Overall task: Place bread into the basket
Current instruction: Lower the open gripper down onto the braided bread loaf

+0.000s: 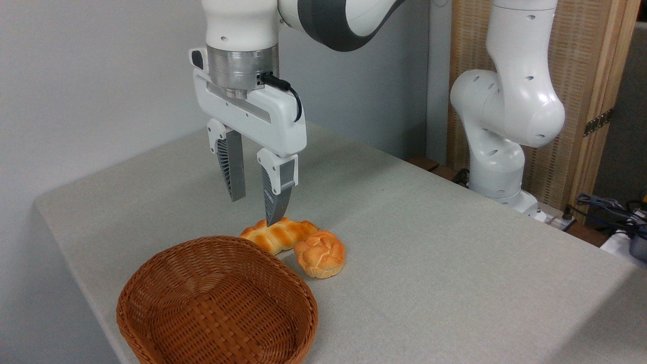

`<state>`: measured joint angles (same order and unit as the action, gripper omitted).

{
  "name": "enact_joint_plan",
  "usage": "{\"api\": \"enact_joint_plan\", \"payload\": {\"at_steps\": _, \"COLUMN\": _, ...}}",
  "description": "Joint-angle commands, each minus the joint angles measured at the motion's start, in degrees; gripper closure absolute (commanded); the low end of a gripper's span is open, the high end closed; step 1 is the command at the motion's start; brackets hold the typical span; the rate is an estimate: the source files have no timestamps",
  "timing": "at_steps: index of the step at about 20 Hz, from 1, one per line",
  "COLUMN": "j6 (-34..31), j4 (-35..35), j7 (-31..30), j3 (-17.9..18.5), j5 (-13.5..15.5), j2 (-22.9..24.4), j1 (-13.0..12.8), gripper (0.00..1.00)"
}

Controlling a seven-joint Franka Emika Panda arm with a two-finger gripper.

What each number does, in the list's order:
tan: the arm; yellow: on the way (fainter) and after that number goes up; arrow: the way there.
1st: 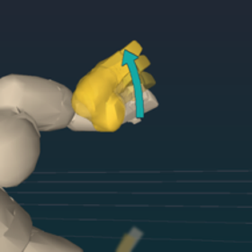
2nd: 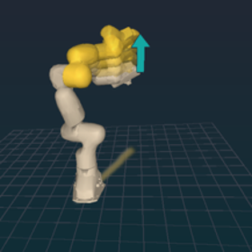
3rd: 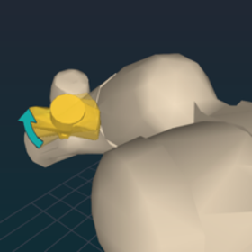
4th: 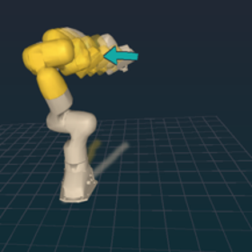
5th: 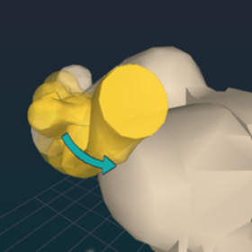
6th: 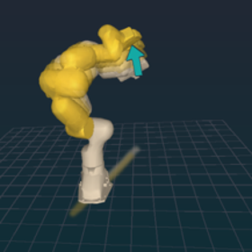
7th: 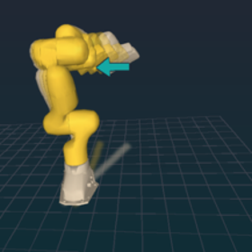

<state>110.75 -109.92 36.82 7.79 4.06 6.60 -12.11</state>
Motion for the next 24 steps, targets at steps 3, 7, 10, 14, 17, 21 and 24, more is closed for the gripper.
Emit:
{"api": "enact_joint_plan", "payload": {"at_steps": 3, "j6": -1.85, "j4": 0.94, "j7": -1.32, "j3": -0.14, "j5": -0.81, "j2": -0.01, "j1": -0.46, "gripper": 0.00}}
{"api": "enact_joint_plan", "payload": {"at_steps": 7, "j6": -2.20, "j4": -0.20, "j7": -0.88, "j3": -0.32, "j5": -0.81, "j2": -0.01, "j1": -0.81, "gripper": 0.00}}
{"api": "enact_joint_plan", "payload": {"at_steps": 10, "j6": -2.11, "j4": -2.92, "j7": -0.27, "j3": -0.40, "j5": -0.81, "j2": -0.10, "j1": -0.98, "gripper": 0.00}}
{"api": "enact_joint_plan", "payload": {"at_steps": 14, "j6": -1.94, "j4": -4.42, "j7": 0.53, "j3": -0.49, "j5": -0.81, "j2": -0.71, "j1": -4.05, "gripper": 0.00}}
{"api": "enact_joint_plan", "payload": {"at_steps": 17, "j6": -1.50, "j4": -5.47, "j7": 2.90, "j3": -0.40, "j5": -0.90, "j2": -2.03, "j1": -6.43, "gripper": 0.00}}
{"api": "enact_joint_plan", "payload": {"at_steps": 21, "j6": 0.25, "j4": -6.00, "j7": 4.22, "j3": -0.49, "j5": -0.90, "j2": -4.14, "j1": -7.40, "gripper": 0.00}}
{"api": "enact_joint_plan", "payload": {"at_steps": 24, "j6": 4.03, "j4": -6.44, "j7": 4.40, "j3": -0.49, "j5": -0.99, "j2": -6.16, "j1": -8.37, "gripper": 0.00}}
